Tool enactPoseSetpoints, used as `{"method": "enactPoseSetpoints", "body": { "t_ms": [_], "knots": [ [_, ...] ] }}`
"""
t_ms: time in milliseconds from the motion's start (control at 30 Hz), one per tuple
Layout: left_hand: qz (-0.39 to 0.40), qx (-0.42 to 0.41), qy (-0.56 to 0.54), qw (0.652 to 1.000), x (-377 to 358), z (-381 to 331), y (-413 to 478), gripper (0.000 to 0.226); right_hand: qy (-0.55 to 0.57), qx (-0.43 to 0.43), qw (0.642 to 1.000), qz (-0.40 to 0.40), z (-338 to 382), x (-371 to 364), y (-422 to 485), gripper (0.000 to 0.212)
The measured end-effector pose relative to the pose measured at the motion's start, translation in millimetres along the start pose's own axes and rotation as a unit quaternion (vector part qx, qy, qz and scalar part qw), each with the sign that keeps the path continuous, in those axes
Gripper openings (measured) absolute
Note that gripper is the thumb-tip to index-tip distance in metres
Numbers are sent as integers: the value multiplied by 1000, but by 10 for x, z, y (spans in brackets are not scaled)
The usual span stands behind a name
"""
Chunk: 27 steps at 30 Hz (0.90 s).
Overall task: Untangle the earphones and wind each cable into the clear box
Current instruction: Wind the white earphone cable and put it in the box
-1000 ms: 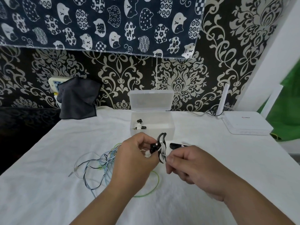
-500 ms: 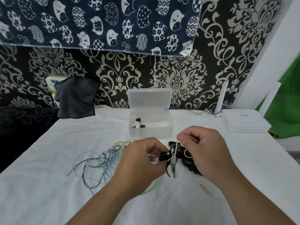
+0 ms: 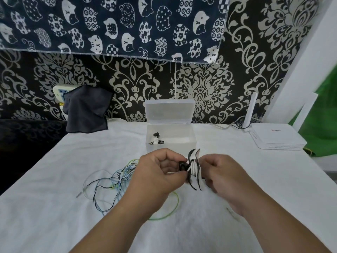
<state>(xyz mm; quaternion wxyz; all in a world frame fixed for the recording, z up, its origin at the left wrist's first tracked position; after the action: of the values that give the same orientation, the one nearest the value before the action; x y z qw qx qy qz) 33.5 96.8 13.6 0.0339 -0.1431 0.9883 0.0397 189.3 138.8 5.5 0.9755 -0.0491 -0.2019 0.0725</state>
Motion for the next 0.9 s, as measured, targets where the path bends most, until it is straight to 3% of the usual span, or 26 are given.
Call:
{"method": "enactPoseSetpoints", "body": {
  "t_ms": [167,400,533,733,900],
  "knots": [
    [-83,17,-14,996,133,83,64,22,-7,-23,989,147,-45,-189,-95,37],
    [-146,14,28,989,208,95,86,23,-27,20,978,206,11,-178,-170,29],
    [-171,-45,150,973,224,21,64,25,-26,64,982,178,101,-107,-173,27],
    [-143,-168,333,917,102,-119,-51,26,-54,129,987,80,200,12,-154,22],
    [-86,-198,367,905,56,-118,-51,24,-57,161,984,-40,278,167,-124,21]
  ]
}}
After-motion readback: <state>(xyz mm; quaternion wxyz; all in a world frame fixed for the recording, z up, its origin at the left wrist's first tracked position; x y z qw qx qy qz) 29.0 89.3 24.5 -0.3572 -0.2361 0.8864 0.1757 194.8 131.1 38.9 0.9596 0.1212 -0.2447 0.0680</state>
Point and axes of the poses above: each hand's wrist, its own y-axis towards the middle knuckle, its own x-axis out of the back of the hand, z = x × y, the point moved 5 cm from there along y, towards the middle knuckle, and after that the axes turned 9 degrees about -z, right-handed, at the moved point
